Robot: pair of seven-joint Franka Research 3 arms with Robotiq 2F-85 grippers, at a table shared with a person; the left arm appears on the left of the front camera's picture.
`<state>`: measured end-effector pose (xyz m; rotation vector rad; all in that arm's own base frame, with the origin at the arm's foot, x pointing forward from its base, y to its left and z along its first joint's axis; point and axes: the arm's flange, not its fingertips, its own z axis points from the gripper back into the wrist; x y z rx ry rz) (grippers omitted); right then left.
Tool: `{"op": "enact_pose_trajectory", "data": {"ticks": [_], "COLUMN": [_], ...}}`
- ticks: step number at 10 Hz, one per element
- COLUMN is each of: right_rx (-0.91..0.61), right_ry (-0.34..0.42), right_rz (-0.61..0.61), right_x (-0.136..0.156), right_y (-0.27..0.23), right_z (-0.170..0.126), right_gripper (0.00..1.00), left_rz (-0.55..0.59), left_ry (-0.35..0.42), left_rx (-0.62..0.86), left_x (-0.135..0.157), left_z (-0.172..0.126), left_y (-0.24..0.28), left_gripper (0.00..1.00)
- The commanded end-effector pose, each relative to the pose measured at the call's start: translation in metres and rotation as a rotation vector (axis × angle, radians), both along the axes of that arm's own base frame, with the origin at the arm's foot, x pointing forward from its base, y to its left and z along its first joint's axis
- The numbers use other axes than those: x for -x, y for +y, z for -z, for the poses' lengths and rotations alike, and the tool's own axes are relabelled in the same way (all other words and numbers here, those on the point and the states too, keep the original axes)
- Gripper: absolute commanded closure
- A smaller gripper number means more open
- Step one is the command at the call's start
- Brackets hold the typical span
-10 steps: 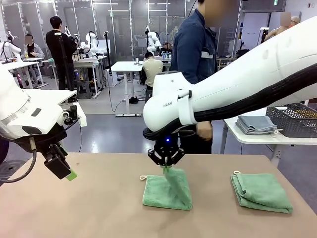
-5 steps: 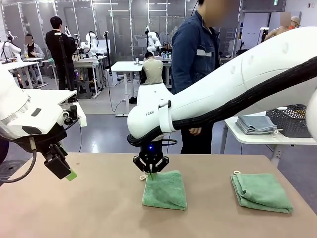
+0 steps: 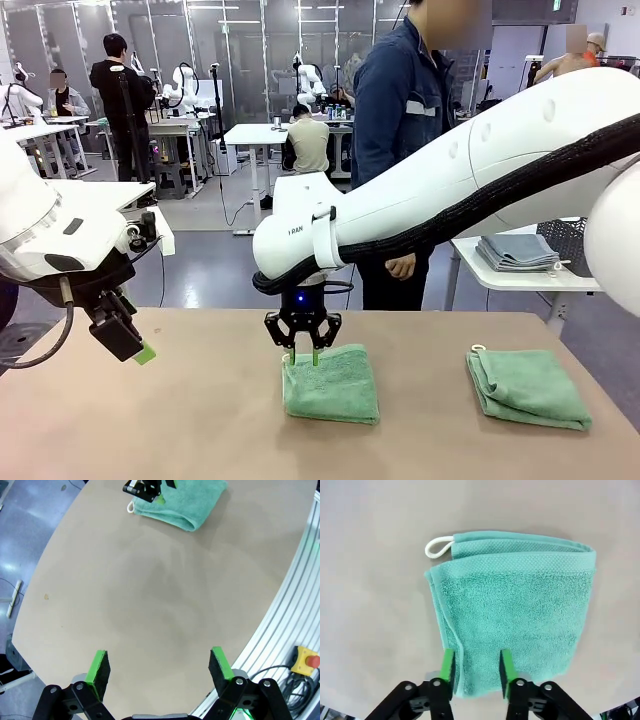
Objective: Fold the towels and place them in the basket.
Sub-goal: When a person lays out a Towel with hook on the table, fold it in half twice, then stack the folded Towel with hook on the right side of the table.
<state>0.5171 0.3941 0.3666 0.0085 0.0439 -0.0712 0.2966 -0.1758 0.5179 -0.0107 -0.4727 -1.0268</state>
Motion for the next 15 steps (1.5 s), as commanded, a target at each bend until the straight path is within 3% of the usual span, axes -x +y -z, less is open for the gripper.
{"op": "enact_pose_trajectory", "data": {"ticks": [1,3,4,5,15], "right_rx": [0.019,-0.002,-0.01,-0.012,-0.006], "right_ry": [-0.008,-0.017,-0.017,-0.013,-0.011], "right_rz": [0.033,0.034,0.037,0.046,0.008], "right_x": [0.002,0.005,0.005,0.003,-0.002], "right_y": [0.001,-0.004,-0.007,-0.01,-0.003], "right_z": [-0.005,-0.01,-0.01,-0.009,-0.009], "right_gripper": [0.0,0.0,0.07,0.0,0.0], "left_rz": [-0.014,-0.014,-0.014,-0.014,-0.014], "left_ry": [-0.013,-0.013,-0.013,-0.013,-0.013], "left_rx": [-0.006,-0.006,-0.006,-0.006,-0.006], "left_x": [-0.001,-0.001,-0.001,-0.001,-0.001], "left_z": [0.001,0.001,0.001,0.001,0.001], "left_y": [-0.003,-0.003,-0.003,-0.003,-0.003], "left_gripper": [0.0,0.0,0.0,0.0,0.0]}}
